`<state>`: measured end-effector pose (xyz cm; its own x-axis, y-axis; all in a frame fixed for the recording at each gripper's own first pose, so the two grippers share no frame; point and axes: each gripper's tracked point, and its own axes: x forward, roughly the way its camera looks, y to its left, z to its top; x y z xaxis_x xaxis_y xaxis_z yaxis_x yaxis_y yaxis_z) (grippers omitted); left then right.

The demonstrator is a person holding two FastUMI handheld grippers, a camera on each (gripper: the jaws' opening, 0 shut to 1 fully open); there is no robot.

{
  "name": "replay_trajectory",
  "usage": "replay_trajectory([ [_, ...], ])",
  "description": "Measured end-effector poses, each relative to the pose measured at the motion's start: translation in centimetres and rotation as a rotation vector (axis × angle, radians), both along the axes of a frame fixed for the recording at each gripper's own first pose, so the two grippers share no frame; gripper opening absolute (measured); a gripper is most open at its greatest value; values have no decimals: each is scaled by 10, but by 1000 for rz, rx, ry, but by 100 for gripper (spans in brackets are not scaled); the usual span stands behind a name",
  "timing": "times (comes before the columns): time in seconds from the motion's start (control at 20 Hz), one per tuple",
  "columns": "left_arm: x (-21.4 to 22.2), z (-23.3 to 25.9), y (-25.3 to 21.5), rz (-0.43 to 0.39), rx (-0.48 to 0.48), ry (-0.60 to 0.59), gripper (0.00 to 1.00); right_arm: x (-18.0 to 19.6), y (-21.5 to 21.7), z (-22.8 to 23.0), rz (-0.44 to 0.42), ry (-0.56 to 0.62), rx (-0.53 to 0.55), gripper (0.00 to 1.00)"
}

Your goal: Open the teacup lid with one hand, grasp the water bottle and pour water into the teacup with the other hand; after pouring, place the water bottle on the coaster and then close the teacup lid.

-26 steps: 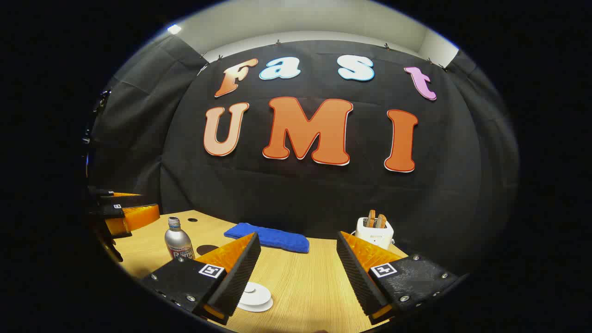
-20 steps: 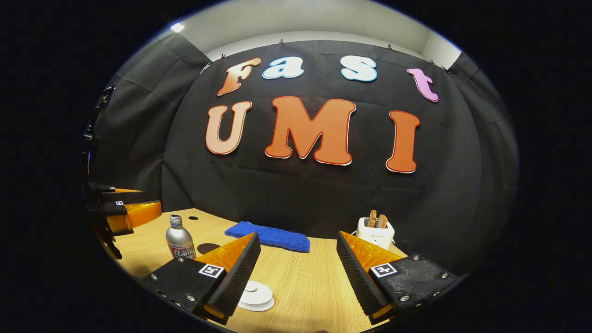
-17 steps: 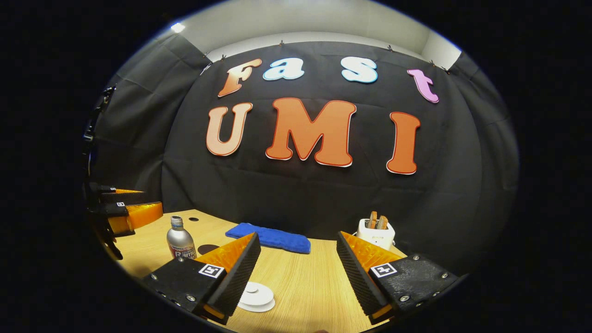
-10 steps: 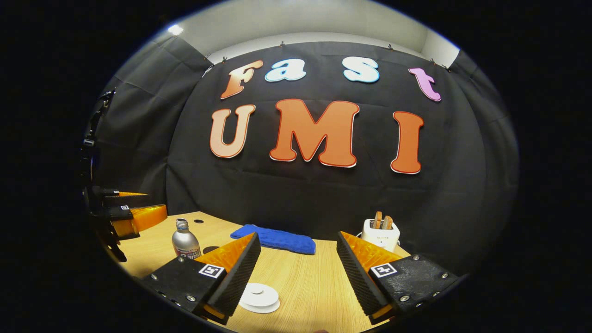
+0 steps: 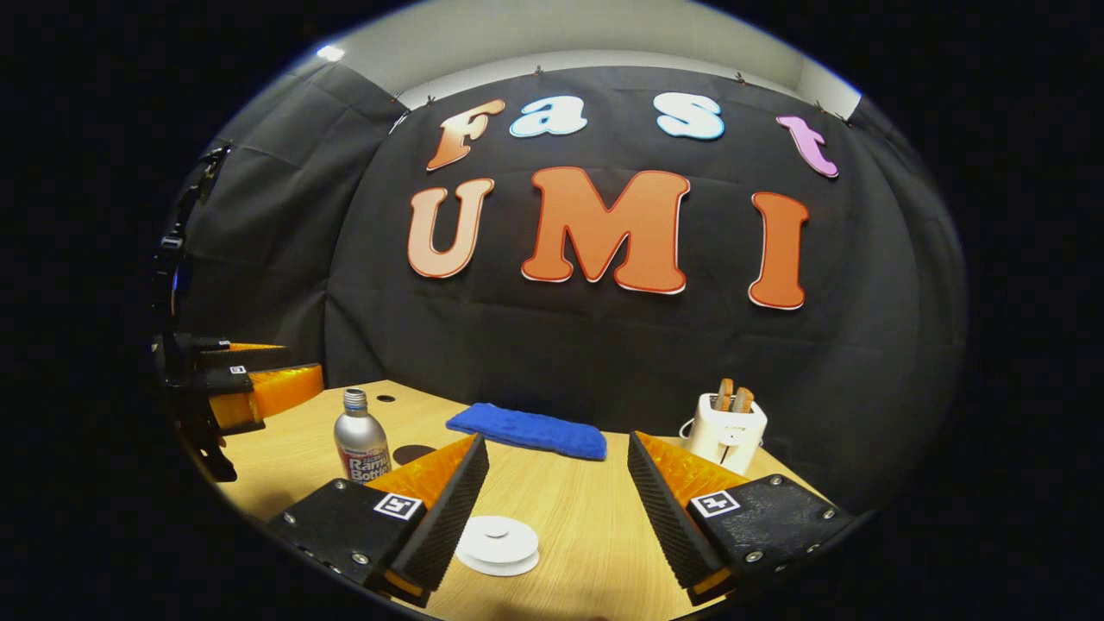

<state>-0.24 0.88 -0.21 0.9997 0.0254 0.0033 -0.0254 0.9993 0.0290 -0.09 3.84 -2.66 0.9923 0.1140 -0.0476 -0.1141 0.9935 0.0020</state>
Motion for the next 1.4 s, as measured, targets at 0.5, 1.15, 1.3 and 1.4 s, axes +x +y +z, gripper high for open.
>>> replay_trajectory([
  [0.5, -1, -19, -5, -3, 15, 39, 100, 11, 36, -74, 98, 157, -83, 77],
  [1.15, 3, -32, -5, -3, 18, 82, 96, 28, 56, -130, 184, 305, -81, 41],
  [1.3, 4, -33, -8, -10, 22, 83, 97, 30, 58, -131, 192, 304, -89, 31],
  [1.4, 3, -36, -8, -13, 15, 87, 97, 31, 58, -131, 196, 300, -109, 30],
])
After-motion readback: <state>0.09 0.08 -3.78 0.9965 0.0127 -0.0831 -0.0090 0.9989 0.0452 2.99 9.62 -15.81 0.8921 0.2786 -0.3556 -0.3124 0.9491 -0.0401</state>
